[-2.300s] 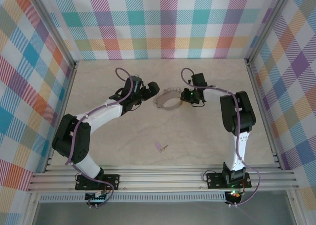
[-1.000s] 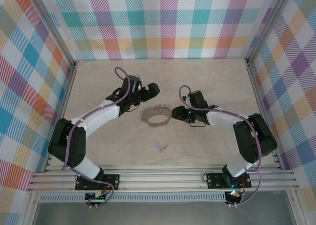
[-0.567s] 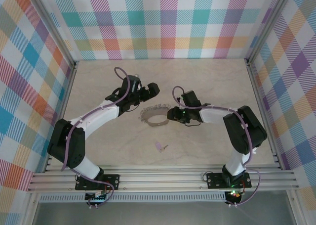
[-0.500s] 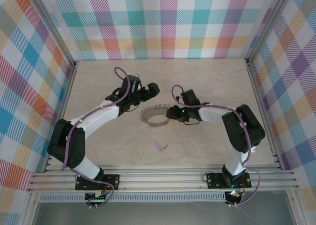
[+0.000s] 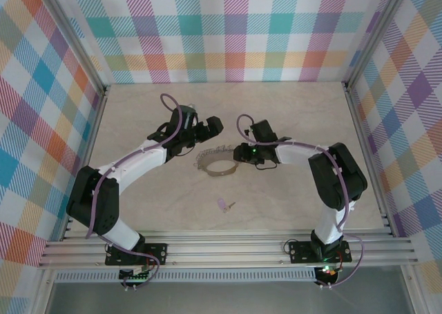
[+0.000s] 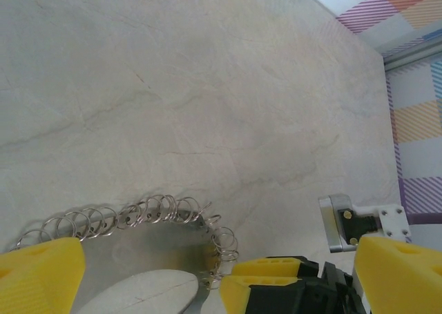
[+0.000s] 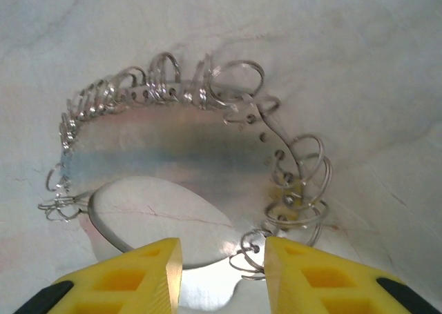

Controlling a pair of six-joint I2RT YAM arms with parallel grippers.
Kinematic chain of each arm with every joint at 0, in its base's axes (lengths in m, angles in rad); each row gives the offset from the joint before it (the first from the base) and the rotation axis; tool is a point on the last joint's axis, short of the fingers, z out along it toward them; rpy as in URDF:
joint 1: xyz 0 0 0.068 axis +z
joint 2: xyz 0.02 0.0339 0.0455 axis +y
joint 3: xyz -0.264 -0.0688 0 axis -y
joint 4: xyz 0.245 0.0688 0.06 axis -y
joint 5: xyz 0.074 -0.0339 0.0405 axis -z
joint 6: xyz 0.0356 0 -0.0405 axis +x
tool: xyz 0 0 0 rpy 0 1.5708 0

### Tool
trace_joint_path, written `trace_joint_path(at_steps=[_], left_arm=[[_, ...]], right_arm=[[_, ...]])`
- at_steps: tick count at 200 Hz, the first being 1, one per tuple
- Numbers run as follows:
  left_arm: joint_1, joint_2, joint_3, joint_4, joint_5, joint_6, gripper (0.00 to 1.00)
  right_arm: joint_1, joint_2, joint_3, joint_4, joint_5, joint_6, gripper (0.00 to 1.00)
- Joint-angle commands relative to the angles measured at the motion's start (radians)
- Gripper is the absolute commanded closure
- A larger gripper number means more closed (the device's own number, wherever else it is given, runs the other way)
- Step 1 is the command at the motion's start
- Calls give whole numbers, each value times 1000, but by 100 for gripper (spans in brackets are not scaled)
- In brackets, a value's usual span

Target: Put the keys on the keyring

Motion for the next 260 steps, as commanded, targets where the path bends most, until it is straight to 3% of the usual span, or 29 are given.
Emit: trace_joint_path(at_steps=[1,62,148,260], left_arm=[[-4,-37,-8,-10,-1,19,0],[-4,-29,-7,-6,7,19,0],[-3,-23,-4,-12,11,17,0],[-4,-21,11,-24,11,22,0]], right_arm=[[3,-58,-41,-10,15,-14,64],[3,-53,-80,22,-8,9,66],[3,20,-1,39,-24,1,67],[-9,36,14,-11,44,-74,67]])
